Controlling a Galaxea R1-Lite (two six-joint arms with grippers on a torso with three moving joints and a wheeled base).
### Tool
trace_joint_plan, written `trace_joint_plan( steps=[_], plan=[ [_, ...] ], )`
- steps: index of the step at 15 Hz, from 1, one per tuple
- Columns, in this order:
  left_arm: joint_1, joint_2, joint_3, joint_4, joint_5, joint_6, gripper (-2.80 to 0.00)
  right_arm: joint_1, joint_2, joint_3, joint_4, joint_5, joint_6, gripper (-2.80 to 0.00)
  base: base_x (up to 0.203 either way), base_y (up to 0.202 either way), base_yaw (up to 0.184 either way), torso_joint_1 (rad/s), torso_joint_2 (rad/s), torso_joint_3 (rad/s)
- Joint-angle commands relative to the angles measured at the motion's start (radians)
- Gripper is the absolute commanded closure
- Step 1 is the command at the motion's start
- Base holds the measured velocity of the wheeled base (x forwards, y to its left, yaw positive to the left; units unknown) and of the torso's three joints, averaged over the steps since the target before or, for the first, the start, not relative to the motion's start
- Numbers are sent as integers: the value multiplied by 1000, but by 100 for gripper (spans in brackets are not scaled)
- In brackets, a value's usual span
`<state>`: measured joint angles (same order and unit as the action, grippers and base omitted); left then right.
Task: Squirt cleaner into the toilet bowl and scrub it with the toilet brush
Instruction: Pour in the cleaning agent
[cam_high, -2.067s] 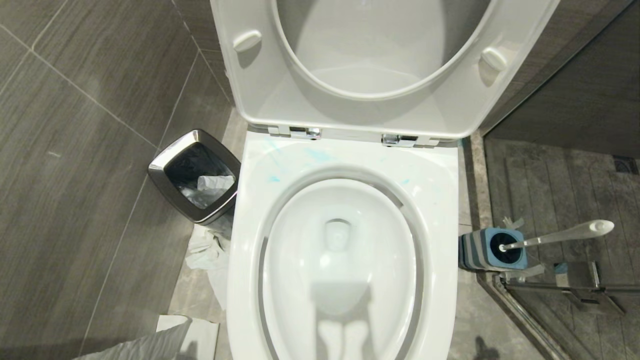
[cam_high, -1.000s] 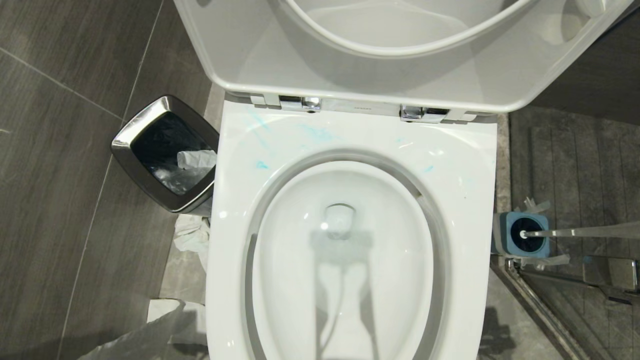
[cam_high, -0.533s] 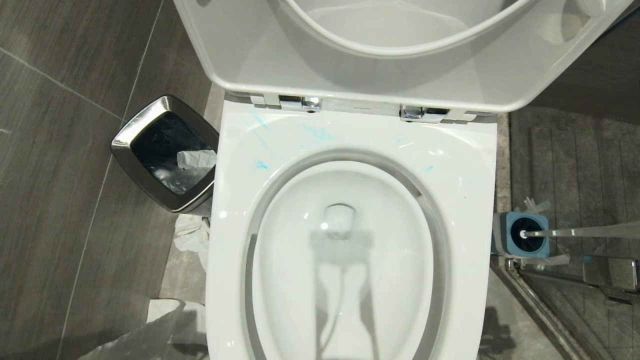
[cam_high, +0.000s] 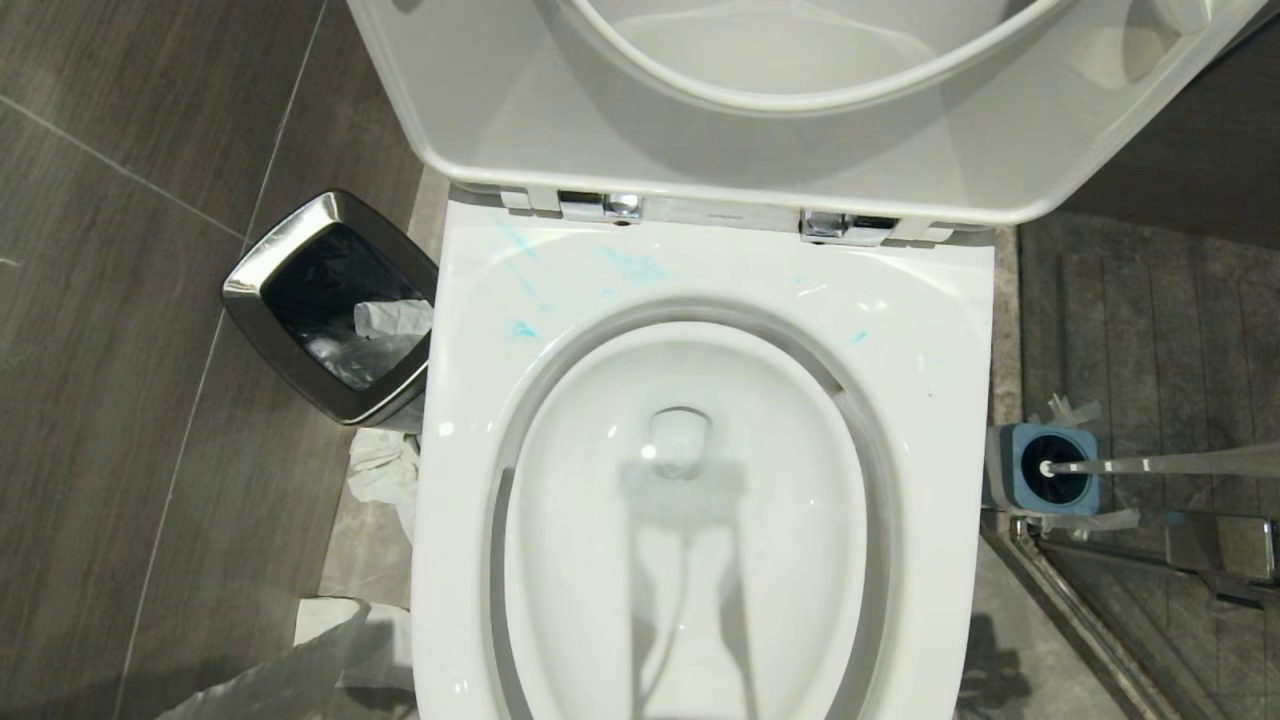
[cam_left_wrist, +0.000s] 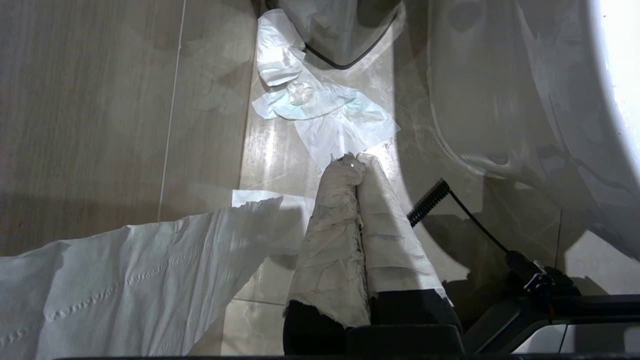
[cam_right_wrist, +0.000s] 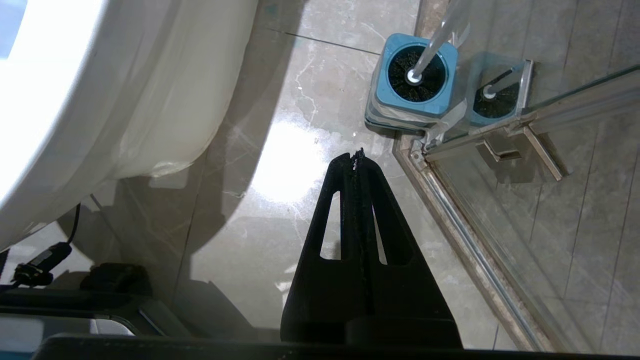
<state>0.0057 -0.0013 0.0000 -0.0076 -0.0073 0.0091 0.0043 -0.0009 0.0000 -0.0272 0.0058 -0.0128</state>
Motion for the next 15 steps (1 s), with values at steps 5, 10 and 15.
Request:
trace_joint_plan(
  steps=[5, 10, 15],
  plan=[
    [0, 1, 6, 0, 0, 0, 0, 1, -1, 1, 17, 3, -6, 0, 0, 0, 0, 0, 0, 0],
    [0, 0, 6, 0, 0, 0, 0, 4, 310, -272, 206, 32, 21, 0, 0, 0, 0, 0, 0, 0],
    [0, 1, 6, 0, 0, 0, 0, 6, 999, -466, 13, 147, 64, 0, 0, 0, 0, 0, 0, 0]
  ],
)
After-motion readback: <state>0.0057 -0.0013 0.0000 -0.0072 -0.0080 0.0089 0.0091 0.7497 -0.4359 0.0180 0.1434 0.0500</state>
